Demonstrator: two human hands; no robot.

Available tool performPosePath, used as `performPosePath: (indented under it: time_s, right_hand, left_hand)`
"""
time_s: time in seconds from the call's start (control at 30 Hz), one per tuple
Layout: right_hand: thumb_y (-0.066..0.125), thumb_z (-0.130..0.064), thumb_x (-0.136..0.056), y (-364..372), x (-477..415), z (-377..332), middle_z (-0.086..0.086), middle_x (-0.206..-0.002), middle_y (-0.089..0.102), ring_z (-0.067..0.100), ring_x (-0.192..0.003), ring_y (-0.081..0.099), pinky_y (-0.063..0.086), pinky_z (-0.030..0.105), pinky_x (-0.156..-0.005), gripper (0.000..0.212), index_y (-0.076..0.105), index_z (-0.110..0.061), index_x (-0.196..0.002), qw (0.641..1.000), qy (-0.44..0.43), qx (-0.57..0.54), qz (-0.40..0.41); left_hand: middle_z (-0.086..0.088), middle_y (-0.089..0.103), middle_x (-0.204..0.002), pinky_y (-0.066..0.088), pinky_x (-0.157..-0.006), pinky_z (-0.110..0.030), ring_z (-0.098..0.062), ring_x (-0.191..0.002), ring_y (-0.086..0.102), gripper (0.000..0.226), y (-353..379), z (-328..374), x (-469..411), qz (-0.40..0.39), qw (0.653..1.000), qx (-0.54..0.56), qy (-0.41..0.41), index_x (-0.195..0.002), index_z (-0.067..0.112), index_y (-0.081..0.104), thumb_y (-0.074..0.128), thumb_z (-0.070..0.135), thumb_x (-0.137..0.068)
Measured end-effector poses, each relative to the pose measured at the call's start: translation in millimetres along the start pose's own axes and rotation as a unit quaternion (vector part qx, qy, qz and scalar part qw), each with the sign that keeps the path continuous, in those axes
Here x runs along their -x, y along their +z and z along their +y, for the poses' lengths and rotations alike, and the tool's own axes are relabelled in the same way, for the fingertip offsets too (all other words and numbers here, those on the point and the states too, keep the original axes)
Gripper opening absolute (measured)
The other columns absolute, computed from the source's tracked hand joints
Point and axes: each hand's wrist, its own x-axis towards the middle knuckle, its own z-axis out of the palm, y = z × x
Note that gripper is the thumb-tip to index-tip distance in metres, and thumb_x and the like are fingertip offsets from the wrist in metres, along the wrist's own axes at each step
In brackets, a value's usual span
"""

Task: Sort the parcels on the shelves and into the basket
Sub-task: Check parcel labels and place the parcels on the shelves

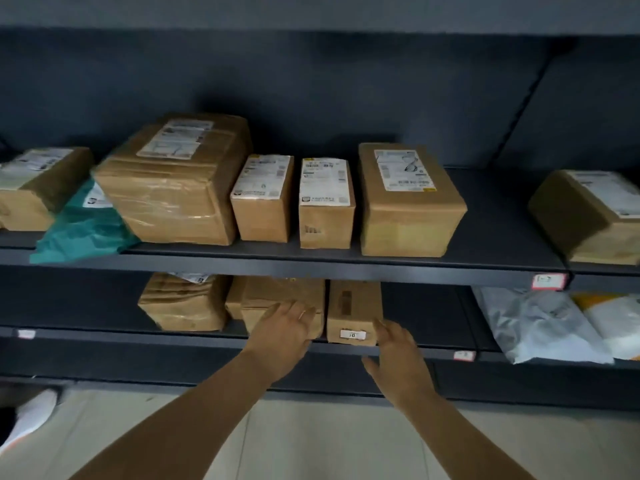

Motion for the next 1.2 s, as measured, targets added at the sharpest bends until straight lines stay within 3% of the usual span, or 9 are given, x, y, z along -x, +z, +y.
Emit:
performPosePath:
  time_s: [0.2,0.3,0.37,0.5,0.63,0.8,0.97,1.1,1.2]
  right_hand:
    - [0.070,-0.037,-0.080,84,-54,21,0.009,-0.136,0.047,0.031,-0.133,0.037,0.029,0.053,-0.110,0.071,0.040,-0.016,-0.141,0.992,-0.045,-0.001,0.116]
    - [0.077,-0.050,-0.068,107,-81,22,0.009,-0.137,0.045,0.034,-0.132,0.038,0.031,0.062,-0.103,0.083,0.044,-0.019,-0.138,0.981,-0.036,0.059,0.183]
    - [0.068,-0.056,-0.072,119,-95,21,0.007,-0.148,0.027,0.034,-0.140,0.019,0.017,0.065,-0.107,0.082,0.036,-0.027,-0.142,0.979,-0.026,0.063,0.191]
    - [0.053,-0.071,-0.073,132,-115,9,0.003,-0.142,0.025,0.031,-0.138,0.012,0.020,0.059,-0.109,0.073,0.035,-0.033,-0.133,0.982,0.033,0.030,0.185]
    - [0.051,-0.077,-0.069,138,-121,2,0.003,-0.131,0.030,0.028,-0.131,0.022,0.034,0.048,-0.096,0.075,0.035,-0.031,-0.126,0.972,0.077,0.015,0.221]
    - [0.056,-0.074,-0.063,139,-110,19,-0.001,-0.127,0.033,0.024,-0.131,0.023,0.033,0.046,-0.099,0.077,0.038,-0.030,-0.123,0.966,0.083,-0.009,0.246]
    - [0.071,-0.064,-0.061,119,-100,56,-0.005,-0.132,0.031,0.021,-0.130,0.023,0.033,0.047,-0.104,0.079,0.042,-0.034,-0.128,0.947,0.084,-0.186,0.247]
    - [0.075,-0.058,-0.059,108,-95,94,-0.002,-0.136,0.038,0.026,-0.131,0.033,0.036,0.048,-0.106,0.080,0.047,-0.031,-0.130,0.850,0.119,-0.452,0.241]
    - [0.075,-0.059,-0.055,106,-88,104,-0.001,-0.137,0.040,0.026,-0.131,0.034,0.037,0.048,-0.106,0.085,0.049,-0.030,-0.131,0.847,0.119,-0.451,0.254]
  left_hand:
    - [-0.004,0.068,-0.102,0.056,-0.072,-0.035,-0.023,-0.089,0.067,0.062,95,-7,-50,0.140,0.990,0.002,0.006,-0.106,0.010,0.070,0.086,0.040,-0.055]
    - [-0.006,0.065,-0.109,0.053,-0.082,-0.043,-0.027,-0.098,0.065,0.054,127,-17,-69,0.208,0.978,-0.004,-0.023,-0.114,0.008,0.066,0.053,0.049,-0.081]
    - [-0.007,0.063,-0.118,0.049,-0.089,-0.045,-0.027,-0.106,0.061,0.063,148,-22,-73,0.201,0.977,-0.002,-0.066,-0.120,0.009,0.063,0.036,0.054,-0.084]
    - [-0.006,0.062,-0.123,0.035,-0.095,-0.036,-0.024,-0.110,0.059,0.065,169,-21,-77,0.240,0.967,0.022,-0.088,-0.122,0.011,0.061,0.034,0.059,-0.088]
    - [-0.004,0.066,-0.117,0.047,-0.089,-0.039,-0.022,-0.105,0.063,0.069,167,-15,-80,0.259,0.956,0.045,-0.127,-0.113,0.014,0.066,0.035,0.067,-0.082]
    - [-0.002,0.070,-0.107,0.051,-0.081,-0.042,-0.021,-0.095,0.066,0.070,160,-9,-81,0.229,0.960,0.048,-0.153,-0.101,0.015,0.070,0.035,0.070,-0.075]
    - [0.001,0.054,-0.135,0.033,-0.105,-0.039,-0.019,-0.123,0.049,0.066,155,-8,-82,0.234,0.959,0.066,-0.146,-0.129,0.020,0.055,0.045,0.067,-0.083]
    - [0.004,0.040,-0.147,0.021,-0.113,-0.034,-0.014,-0.135,0.034,0.069,152,-7,-82,0.230,0.958,0.070,-0.153,-0.140,0.023,0.040,0.042,0.065,-0.086]
    - [0.005,0.037,-0.148,0.020,-0.113,-0.033,-0.014,-0.137,0.031,0.068,148,-5,-81,0.216,0.961,0.076,-0.159,-0.142,0.023,0.038,0.042,0.064,-0.088]
